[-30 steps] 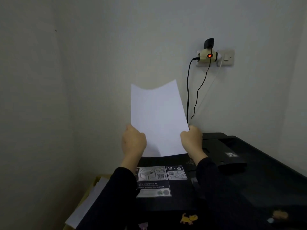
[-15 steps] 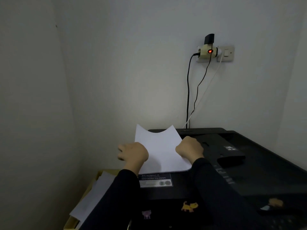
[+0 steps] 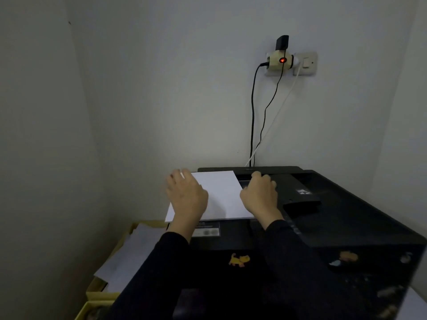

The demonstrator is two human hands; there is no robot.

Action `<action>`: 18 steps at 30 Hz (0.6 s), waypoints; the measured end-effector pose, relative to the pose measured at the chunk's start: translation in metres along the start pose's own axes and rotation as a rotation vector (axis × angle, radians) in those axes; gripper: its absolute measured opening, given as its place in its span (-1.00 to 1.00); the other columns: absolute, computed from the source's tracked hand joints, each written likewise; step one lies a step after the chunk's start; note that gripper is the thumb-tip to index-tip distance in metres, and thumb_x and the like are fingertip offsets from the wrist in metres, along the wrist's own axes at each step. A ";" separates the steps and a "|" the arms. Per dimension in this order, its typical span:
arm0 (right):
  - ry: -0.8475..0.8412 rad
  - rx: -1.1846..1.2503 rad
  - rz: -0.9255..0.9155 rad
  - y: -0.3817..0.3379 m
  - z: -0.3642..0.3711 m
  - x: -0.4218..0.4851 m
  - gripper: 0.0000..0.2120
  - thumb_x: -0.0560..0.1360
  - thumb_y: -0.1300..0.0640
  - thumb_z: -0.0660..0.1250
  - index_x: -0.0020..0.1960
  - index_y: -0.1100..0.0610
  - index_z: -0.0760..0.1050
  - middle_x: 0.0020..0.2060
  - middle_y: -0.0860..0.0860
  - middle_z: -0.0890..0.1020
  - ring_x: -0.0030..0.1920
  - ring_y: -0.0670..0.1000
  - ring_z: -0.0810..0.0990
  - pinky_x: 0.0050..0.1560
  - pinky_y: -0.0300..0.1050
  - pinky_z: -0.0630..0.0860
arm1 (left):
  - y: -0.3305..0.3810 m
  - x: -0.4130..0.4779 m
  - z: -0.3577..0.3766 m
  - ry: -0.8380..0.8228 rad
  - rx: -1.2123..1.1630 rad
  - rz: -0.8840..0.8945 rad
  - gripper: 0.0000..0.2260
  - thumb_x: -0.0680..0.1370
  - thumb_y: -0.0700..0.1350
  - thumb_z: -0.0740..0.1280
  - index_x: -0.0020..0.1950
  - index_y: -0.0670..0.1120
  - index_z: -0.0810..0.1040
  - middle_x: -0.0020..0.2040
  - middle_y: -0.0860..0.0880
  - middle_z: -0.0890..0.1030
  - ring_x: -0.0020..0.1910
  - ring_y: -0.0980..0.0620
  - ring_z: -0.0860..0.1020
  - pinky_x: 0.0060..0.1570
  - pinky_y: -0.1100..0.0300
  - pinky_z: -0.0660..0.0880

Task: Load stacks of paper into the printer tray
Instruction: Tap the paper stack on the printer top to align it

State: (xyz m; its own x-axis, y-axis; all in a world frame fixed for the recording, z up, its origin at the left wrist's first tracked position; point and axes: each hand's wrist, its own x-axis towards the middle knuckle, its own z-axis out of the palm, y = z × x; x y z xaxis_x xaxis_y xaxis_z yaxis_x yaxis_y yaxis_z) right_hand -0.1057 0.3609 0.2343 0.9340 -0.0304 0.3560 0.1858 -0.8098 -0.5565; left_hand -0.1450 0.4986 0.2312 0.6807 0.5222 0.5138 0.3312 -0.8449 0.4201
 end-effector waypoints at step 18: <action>0.487 0.505 -0.003 0.184 0.011 -0.159 -0.73 0.47 0.35 0.30 0.16 0.25 0.45 0.11 0.12 0.52 0.17 0.09 0.45 0.21 -0.04 0.42 | 0.033 -0.250 0.070 0.159 -0.512 0.182 -0.73 0.53 -0.08 0.24 0.15 -0.20 0.43 0.22 -0.11 0.36 0.19 0.01 0.30 0.22 0.31 0.25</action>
State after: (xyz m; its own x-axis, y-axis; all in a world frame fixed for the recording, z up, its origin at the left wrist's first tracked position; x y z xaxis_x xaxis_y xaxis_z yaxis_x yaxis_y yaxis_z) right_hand -0.2170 0.2234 0.0669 0.7120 -0.3833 0.5884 0.4176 -0.4426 -0.7936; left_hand -0.2582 0.3320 0.0640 0.5774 0.4181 0.7013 -0.1680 -0.7797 0.6032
